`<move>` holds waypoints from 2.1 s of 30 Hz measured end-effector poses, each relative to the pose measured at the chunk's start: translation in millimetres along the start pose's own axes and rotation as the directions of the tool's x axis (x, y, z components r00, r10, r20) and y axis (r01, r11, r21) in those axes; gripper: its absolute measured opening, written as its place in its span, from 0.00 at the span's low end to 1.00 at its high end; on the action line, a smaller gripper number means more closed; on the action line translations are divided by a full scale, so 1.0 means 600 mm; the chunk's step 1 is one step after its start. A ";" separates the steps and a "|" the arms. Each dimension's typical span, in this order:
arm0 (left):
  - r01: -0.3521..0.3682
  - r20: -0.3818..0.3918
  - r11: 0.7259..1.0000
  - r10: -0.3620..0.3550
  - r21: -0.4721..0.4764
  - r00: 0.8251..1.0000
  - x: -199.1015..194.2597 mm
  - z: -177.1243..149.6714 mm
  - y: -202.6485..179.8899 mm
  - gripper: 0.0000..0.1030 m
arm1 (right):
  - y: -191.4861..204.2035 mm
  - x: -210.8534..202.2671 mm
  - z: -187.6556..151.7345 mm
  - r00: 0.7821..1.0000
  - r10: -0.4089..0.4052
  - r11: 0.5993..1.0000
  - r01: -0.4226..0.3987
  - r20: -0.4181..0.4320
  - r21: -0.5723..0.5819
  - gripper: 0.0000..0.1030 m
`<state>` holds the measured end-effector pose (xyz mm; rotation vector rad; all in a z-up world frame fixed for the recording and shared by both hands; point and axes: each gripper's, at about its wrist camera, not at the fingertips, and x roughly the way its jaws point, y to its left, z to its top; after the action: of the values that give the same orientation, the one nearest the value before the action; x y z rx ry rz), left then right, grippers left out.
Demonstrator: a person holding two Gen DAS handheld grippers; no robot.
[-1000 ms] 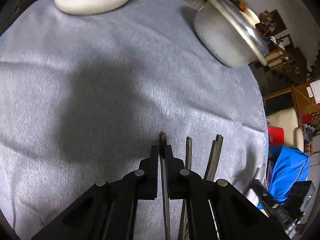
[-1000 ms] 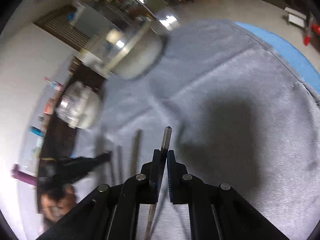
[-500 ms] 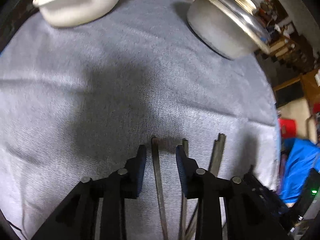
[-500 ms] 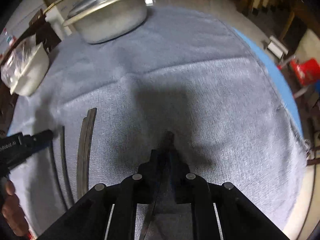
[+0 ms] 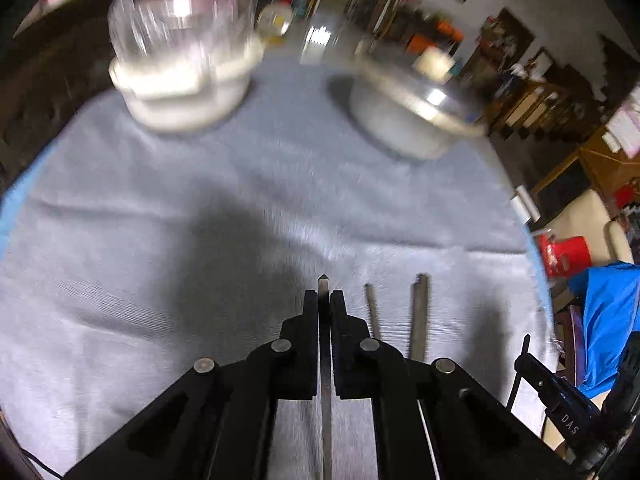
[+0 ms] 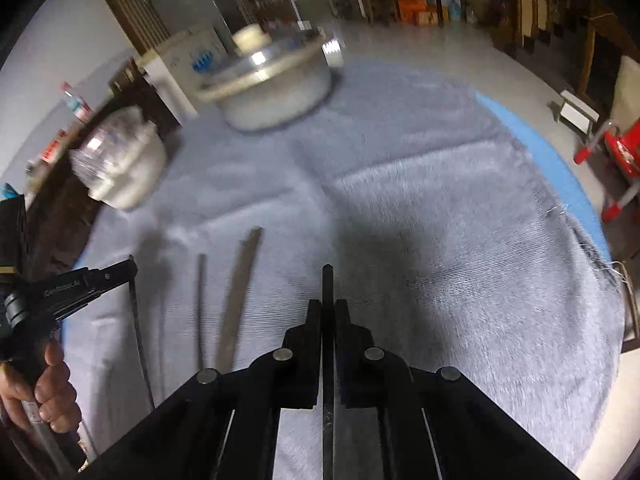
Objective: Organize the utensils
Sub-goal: 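Carry both chopsticks upright over the dark cup and open both tools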
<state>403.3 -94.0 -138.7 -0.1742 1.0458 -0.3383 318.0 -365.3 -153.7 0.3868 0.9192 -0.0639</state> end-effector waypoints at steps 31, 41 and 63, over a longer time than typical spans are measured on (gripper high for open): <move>0.082 0.668 0.990 -0.140 0.118 0.731 -0.512 -0.215 -0.045 0.05 | 0.168 -0.465 -0.218 0.612 0.132 0.990 -0.035 0.780 -0.140 0.06; 0.118 0.671 0.983 -0.184 0.143 0.718 -0.516 -0.255 -0.062 0.05 | 0.213 -0.457 -0.255 0.624 0.196 0.977 -0.056 0.757 -0.207 0.06; 0.099 0.487 0.975 -0.186 0.199 0.853 -0.402 -0.269 -0.081 0.06 | 0.172 -0.384 -0.260 0.771 0.250 0.966 -0.157 0.586 -0.205 0.11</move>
<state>143.7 -50.5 -7.1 -0.1783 0.4808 -0.4840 81.0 -239.8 -26.4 0.2987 0.2293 0.0783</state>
